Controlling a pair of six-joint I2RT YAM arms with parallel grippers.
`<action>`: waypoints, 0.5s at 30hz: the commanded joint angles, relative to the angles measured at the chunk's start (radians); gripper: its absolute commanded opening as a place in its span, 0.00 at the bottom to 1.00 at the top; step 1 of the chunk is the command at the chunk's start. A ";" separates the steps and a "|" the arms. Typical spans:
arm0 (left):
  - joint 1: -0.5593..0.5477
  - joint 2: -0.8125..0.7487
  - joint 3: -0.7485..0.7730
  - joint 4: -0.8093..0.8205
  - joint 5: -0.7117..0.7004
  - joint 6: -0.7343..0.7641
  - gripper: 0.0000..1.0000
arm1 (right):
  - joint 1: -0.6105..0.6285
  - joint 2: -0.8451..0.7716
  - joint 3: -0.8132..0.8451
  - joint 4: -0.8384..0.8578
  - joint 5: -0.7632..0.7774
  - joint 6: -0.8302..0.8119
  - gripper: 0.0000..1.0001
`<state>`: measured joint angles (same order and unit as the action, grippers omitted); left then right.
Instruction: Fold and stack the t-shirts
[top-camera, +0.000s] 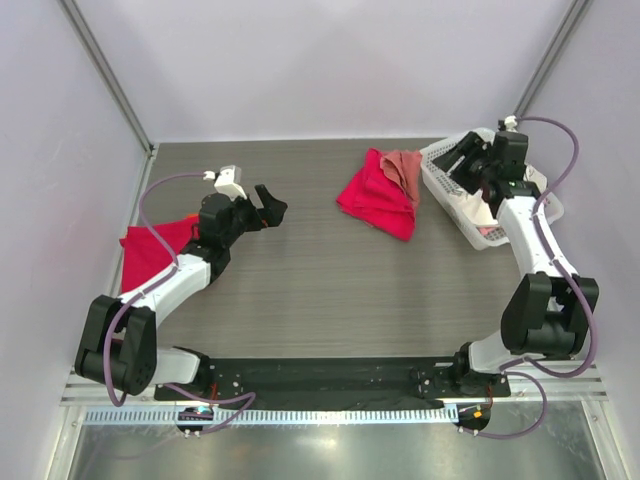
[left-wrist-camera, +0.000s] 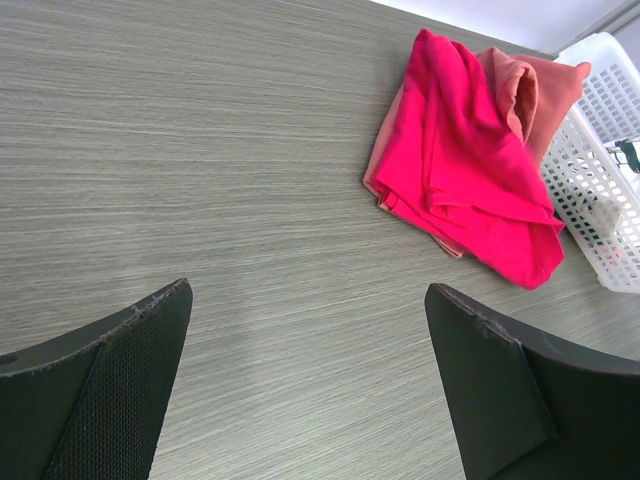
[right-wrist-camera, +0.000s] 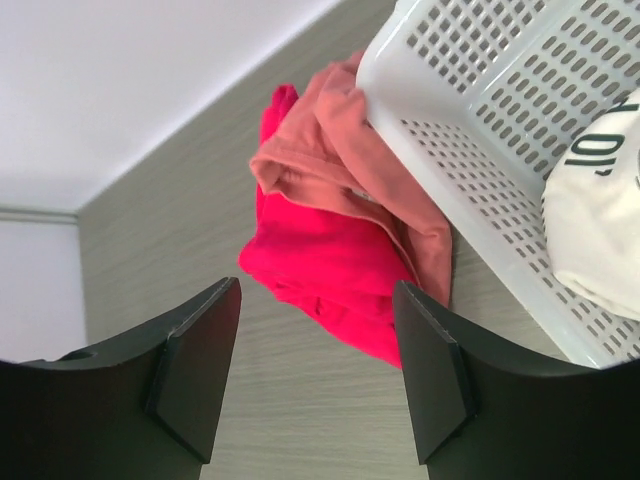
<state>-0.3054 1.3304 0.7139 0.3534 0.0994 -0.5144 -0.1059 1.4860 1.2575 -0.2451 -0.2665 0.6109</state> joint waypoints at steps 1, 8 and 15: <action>0.005 -0.020 0.018 0.022 0.014 0.019 1.00 | 0.063 0.003 0.000 -0.015 0.065 -0.118 0.68; 0.005 -0.019 0.021 0.021 0.016 0.019 1.00 | 0.235 0.178 0.107 -0.115 0.245 -0.233 0.70; 0.005 -0.019 0.019 0.022 0.017 0.019 1.00 | 0.351 0.399 0.246 -0.163 0.432 -0.306 0.77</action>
<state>-0.3054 1.3304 0.7139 0.3534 0.1028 -0.5144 0.2207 1.8317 1.4128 -0.3782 0.0139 0.3691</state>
